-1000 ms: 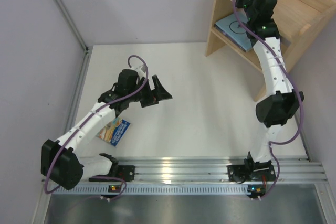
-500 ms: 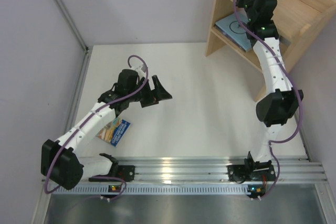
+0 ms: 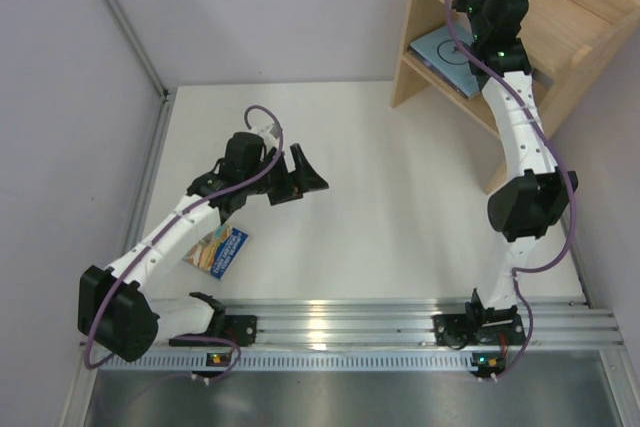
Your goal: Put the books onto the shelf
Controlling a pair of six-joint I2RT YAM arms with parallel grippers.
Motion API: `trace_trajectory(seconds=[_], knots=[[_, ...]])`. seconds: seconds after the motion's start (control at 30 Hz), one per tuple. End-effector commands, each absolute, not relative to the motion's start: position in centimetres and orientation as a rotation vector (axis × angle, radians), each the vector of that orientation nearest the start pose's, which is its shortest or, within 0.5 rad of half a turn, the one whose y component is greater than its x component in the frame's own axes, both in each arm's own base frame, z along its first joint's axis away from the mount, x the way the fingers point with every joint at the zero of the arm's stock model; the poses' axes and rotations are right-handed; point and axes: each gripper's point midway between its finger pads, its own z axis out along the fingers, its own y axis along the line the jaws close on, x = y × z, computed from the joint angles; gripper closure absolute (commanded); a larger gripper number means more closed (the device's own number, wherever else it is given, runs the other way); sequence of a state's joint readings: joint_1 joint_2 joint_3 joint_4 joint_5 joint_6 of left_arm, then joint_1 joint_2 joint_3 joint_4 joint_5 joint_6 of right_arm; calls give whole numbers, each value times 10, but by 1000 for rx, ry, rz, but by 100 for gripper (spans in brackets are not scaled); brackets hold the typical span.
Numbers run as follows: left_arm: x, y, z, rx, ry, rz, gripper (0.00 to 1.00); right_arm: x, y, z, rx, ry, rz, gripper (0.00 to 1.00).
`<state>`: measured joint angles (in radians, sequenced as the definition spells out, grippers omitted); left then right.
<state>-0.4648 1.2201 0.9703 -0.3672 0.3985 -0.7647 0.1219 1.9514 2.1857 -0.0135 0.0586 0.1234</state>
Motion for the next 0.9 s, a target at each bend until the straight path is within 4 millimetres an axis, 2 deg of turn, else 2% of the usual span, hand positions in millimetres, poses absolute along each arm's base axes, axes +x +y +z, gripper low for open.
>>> trace_trajectory(seconds=[0.0, 0.23, 0.3, 0.37, 0.43, 0.47, 0.5, 0.57, 0.6, 0.63, 0.67, 0.7, 0.73, 0.77, 0.8, 0.83, 0.87], knots=[[271, -243, 208, -85, 2328, -1096, 8, 591, 50, 502, 88, 1299, 117, 100], [271, -243, 210, -82, 2321, -1093, 8, 591, 51, 504, 85, 1297, 119, 100], [271, -243, 210, -80, 2319, -1093, 8, 591, 55, 504, 65, 1306, 135, 100], [272, -241, 213, -82, 2313, -1075, 8, 584, 65, 514, 24, 1291, 179, 100], [273, -237, 218, -88, 2311, -1043, 7, 576, 78, 523, -27, 1275, 219, 92], [277, -233, 219, -100, 2304, -1003, 7, 569, 85, 522, -59, 1302, 232, 89], [281, -231, 230, -97, 2277, -987, 7, 564, 88, 525, -69, 1307, 230, 88], [284, -222, 236, -106, 2273, -922, 7, 554, 96, 526, -94, 1320, 226, 88], [289, -217, 247, -122, 2237, -887, 7, 538, 98, 539, -101, 1296, 233, 88], [291, -214, 252, -131, 2223, -867, 6, 535, 105, 527, -113, 1325, 243, 87], [292, -210, 254, -146, 2221, -843, 6, 526, 108, 530, -116, 1316, 251, 86], [297, -201, 263, -180, 2180, -798, 5, 509, 111, 543, -117, 1293, 263, 84], [299, -196, 267, -208, 2166, -775, 2, 505, 125, 530, -132, 1323, 294, 83], [297, -189, 270, -230, 2164, -741, 1, 487, 129, 541, -135, 1310, 311, 78], [303, -177, 278, -275, 2131, -681, 1, 481, 140, 527, -152, 1346, 338, 74], [303, -169, 280, -302, 2121, -640, 1, 468, 163, 524, -184, 1360, 397, 69], [304, -161, 282, -326, 2110, -603, 1, 459, 175, 519, -194, 1382, 423, 66]])
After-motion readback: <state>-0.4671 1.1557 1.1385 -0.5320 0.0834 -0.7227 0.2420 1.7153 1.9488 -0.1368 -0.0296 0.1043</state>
